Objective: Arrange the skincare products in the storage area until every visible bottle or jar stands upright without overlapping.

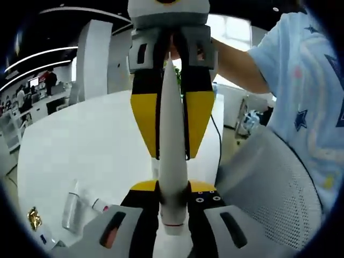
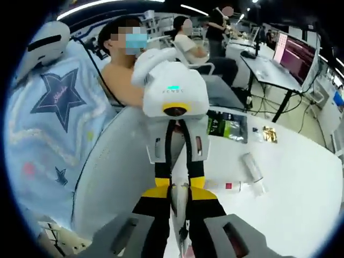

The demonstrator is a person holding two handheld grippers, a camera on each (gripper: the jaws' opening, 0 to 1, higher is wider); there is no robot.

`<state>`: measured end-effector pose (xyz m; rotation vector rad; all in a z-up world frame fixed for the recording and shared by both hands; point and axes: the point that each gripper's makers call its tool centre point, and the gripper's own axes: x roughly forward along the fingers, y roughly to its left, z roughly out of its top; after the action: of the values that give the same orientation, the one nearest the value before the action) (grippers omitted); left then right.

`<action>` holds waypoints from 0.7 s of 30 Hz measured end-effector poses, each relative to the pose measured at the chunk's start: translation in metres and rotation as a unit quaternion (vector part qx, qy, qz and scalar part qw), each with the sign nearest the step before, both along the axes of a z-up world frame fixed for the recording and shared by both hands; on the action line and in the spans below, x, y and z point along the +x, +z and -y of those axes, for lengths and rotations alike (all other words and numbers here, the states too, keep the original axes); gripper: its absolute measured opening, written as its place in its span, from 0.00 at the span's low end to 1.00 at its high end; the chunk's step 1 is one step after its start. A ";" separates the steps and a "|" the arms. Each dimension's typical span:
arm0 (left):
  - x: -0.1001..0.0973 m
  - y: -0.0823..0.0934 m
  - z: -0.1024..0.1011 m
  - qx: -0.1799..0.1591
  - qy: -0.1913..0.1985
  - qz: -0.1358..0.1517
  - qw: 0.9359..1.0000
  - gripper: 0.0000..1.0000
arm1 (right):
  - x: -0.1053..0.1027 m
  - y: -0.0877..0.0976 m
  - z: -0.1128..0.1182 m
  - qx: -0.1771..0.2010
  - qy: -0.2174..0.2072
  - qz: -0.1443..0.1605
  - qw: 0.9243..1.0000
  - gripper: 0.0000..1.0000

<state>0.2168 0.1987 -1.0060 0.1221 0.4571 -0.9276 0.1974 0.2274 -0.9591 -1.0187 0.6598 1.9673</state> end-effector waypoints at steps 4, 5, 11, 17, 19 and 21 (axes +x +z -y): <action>0.011 0.001 -0.009 0.018 0.028 0.033 0.999 0.16 | 0.007 0.001 -0.004 0.024 0.010 0.037 0.999 0.02; 0.013 0.001 -0.011 0.018 0.033 0.034 0.999 0.17 | 0.011 0.000 -0.004 0.024 0.000 0.036 0.999 0.01; 0.022 -0.002 -0.025 -0.010 0.092 -0.014 0.996 0.18 | 0.036 -0.002 0.000 0.012 -0.063 0.053 0.996 0.01; 0.037 -0.005 -0.055 0.008 0.173 -0.019 0.985 0.16 | 0.054 -0.019 0.013 -0.027 -0.125 0.061 0.990 0.01; 0.040 -0.006 -0.061 0.008 0.190 -0.021 0.982 0.15 | 0.057 -0.024 0.015 -0.035 -0.137 0.059 0.988 0.01; 0.042 -0.007 -0.067 0.011 0.203 -0.023 0.979 0.14 | 0.060 -0.031 0.016 -0.047 -0.144 0.068 0.986 0.01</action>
<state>0.2592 0.2655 -1.0135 0.0252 0.5127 -0.5243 0.2570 0.2116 -0.9900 -1.0411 0.7817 1.6151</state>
